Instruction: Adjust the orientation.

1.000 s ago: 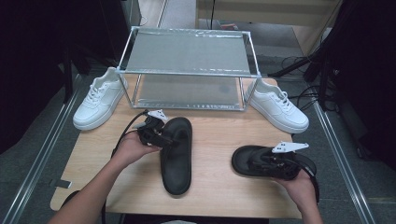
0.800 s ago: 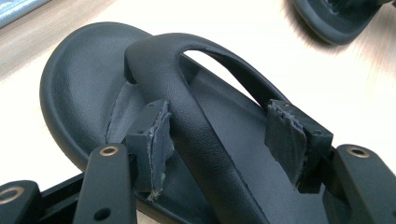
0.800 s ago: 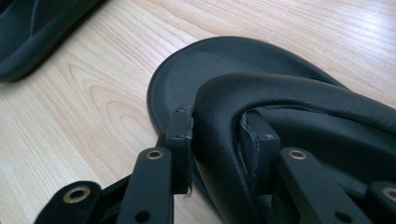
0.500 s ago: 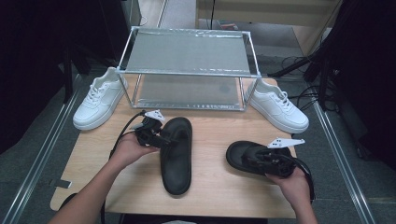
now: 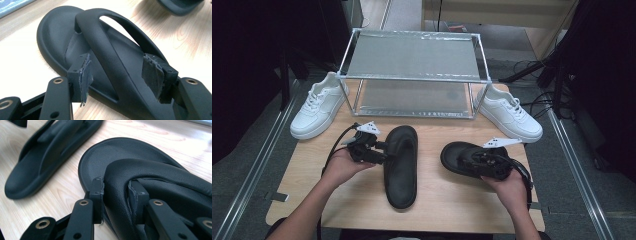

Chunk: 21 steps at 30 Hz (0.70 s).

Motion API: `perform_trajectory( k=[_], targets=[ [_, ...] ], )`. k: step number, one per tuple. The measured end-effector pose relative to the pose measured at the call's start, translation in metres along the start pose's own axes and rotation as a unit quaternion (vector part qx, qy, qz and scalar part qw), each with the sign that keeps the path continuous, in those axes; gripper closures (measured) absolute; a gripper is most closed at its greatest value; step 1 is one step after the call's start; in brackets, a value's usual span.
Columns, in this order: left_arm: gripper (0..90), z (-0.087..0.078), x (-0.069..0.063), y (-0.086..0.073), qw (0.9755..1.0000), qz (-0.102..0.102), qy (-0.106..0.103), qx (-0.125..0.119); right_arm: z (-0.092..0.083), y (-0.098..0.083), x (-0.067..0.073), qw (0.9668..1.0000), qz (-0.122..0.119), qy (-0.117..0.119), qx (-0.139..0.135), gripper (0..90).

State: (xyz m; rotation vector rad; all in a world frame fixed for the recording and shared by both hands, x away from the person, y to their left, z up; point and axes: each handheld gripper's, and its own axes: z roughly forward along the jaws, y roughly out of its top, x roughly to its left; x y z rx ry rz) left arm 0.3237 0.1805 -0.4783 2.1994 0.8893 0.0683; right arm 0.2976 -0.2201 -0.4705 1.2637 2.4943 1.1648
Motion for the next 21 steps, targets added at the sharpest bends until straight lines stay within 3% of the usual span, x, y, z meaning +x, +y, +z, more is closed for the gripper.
perform_trajectory(
  k=[11,21],
  targets=[
    [40.4,-0.01,0.0,-0.01,0.9998,-0.015,0.008,-0.01,0.031,0.028,0.004,0.9997,0.022,0.012,-0.004,70.3],
    [40.3,-0.011,0.0,-0.011,0.9999,-0.01,0.007,-0.011,0.062,0.046,0.002,0.9991,0.043,0.003,-0.001,70.0]
  ],
)
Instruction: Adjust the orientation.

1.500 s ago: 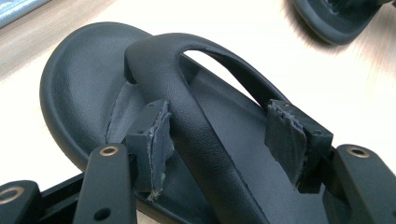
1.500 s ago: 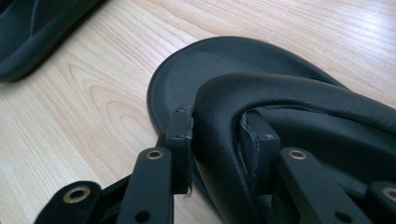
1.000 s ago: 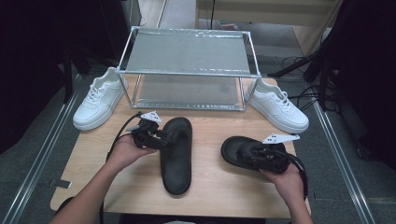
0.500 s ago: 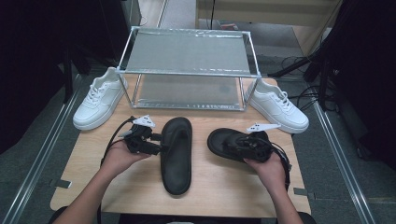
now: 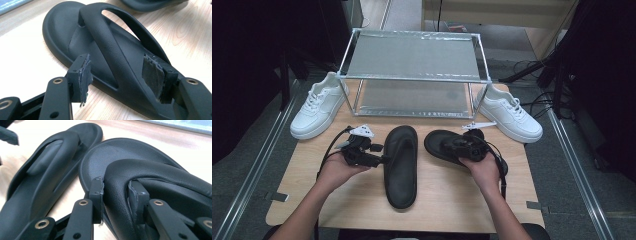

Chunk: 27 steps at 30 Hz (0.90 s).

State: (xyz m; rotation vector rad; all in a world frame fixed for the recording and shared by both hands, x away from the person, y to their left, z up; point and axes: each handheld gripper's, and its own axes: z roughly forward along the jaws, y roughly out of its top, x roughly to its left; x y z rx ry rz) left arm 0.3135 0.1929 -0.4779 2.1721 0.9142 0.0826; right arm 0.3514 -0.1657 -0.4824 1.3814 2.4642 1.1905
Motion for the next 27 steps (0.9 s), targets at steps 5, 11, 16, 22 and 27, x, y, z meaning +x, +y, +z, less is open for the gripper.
perform_trajectory(
  k=[5,11,16,22,27],
  targets=[
    [40.3,0.001,0.0,0.0,1.0,0.0,-0.002,0.0,0.015,0.006,0.0,0.9999,-0.001,-0.014,0.001,69.8],
    [40.2,0.0,0.005,-0.001,1.0,-0.003,-0.002,-0.002,0.025,0.004,0.003,0.9994,-0.012,-0.018,0.027,64.0],
    [40.1,-0.001,0.006,-0.001,1.0,-0.005,-0.001,-0.003,0.021,0.003,0.0,0.9998,-0.008,-0.002,0.018,58.6],
    [40.1,0.002,0.008,0.002,1.0,-0.004,-0.001,0.0,0.004,0.001,-0.002,0.9999,-0.011,0.005,-0.006,56.3],
    [40.0,0.005,0.01,0.004,1.0,-0.001,-0.002,-0.003,-0.014,-0.004,-0.011,0.9996,-0.012,0.009,-0.024,56.4]
  ],
)
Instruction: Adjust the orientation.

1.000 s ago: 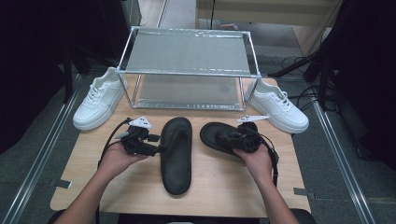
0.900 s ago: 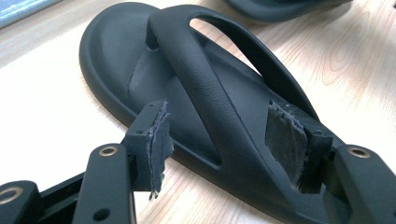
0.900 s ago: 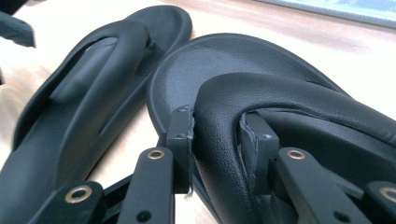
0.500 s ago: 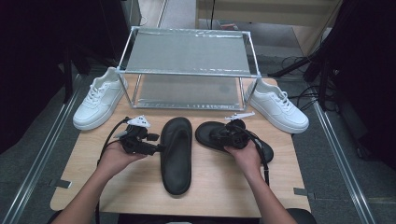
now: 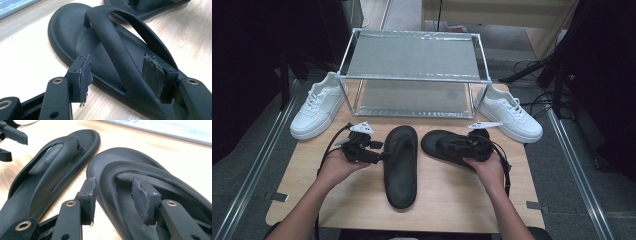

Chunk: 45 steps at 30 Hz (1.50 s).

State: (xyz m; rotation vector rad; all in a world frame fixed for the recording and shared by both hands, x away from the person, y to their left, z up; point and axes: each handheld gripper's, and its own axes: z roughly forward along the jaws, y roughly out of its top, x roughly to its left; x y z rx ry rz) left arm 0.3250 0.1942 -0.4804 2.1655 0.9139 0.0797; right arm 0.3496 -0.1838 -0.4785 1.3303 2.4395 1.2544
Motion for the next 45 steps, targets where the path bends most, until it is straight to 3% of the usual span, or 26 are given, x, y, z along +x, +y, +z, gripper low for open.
perform_trajectory(
  k=[2,4,9,12,16,20,27,33,45],
  targets=[
    [40.0,0.002,0.001,0.002,1.0,0.002,0.0,0.002,-0.008,-0.002,-0.005,0.9999,0.008,-0.003,-0.01,57.4],
    [40.0,0.003,0.001,0.004,1.0,0.002,-0.004,0.002,-0.016,-0.004,-0.01,0.9997,0.016,-0.004,-0.02,64.2],
    [40.0,0.007,0.001,0.009,0.9999,0.003,-0.01,0.003,-0.025,-0.009,-0.018,0.9995,0.024,-0.013,-0.017,78.4],
    [40.0,0.01,0.001,0.012,0.9999,0.003,-0.011,0.005,-0.026,-0.013,-0.02,0.9997,0.022,-0.011,-0.003,81.6],
    [40.0,0.014,0.0,0.016,0.9999,0.008,-0.014,0.005,-0.024,-0.016,-0.016,0.9991,0.005,-0.032,0.026,85.5],
    [40.0,0.016,0.0,0.018,0.9998,0.012,-0.017,0.008,-0.019,-0.018,-0.014,0.9984,0.002,-0.036,0.043,89.4],
    [40.1,0.019,0.0,0.02,0.9996,0.014,-0.021,0.009,-0.018,-0.019,-0.012,0.9985,-0.003,-0.038,0.04,88.8],
    [40.1,0.017,-0.006,0.022,0.9994,0.012,-0.033,-0.005,-0.017,-0.02,-0.007,0.9984,-0.012,-0.036,0.043,88.6],
    [40.1,0.02,-0.004,0.019,0.9995,0.011,-0.027,0.01,-0.012,-0.02,0.007,0.998,-0.03,-0.028,0.048,88.6]
  ],
)
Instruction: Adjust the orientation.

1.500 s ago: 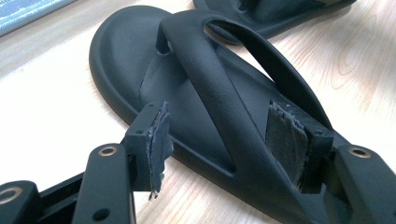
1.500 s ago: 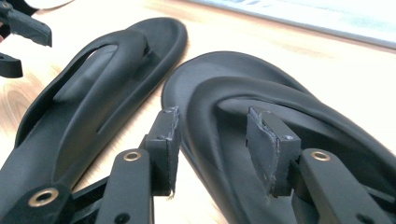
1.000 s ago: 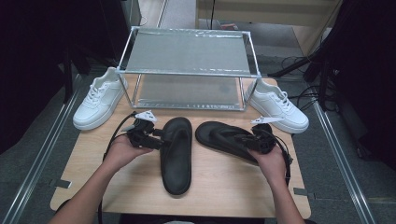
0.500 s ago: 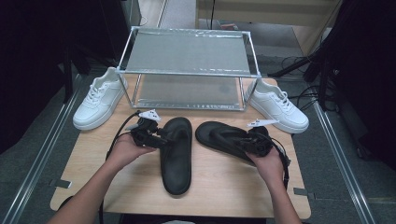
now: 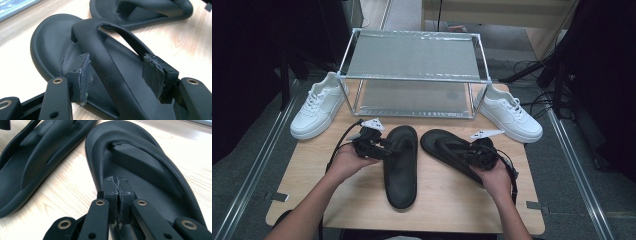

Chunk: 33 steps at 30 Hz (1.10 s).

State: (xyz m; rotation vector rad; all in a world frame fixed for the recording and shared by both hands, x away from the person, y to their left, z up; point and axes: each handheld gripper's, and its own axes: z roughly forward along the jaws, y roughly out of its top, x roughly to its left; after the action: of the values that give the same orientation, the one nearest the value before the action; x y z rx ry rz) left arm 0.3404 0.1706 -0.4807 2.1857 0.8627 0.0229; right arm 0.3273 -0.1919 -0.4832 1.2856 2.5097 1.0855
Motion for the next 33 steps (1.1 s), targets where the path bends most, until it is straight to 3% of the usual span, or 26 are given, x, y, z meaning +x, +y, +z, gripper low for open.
perform_trajectory(
  k=[14,33],
  targets=[
    [40.0,-0.004,0.001,-0.007,0.9999,-0.009,0.005,0.001,0.011,0.006,0.021,0.9993,-0.031,0.02,0.007,87.6],
    [39.7,-0.01,0.004,-0.022,0.9995,-0.026,0.019,0.008,0.025,0.016,0.034,0.9974,-0.055,0.044,0.014,87.0]
  ],
)
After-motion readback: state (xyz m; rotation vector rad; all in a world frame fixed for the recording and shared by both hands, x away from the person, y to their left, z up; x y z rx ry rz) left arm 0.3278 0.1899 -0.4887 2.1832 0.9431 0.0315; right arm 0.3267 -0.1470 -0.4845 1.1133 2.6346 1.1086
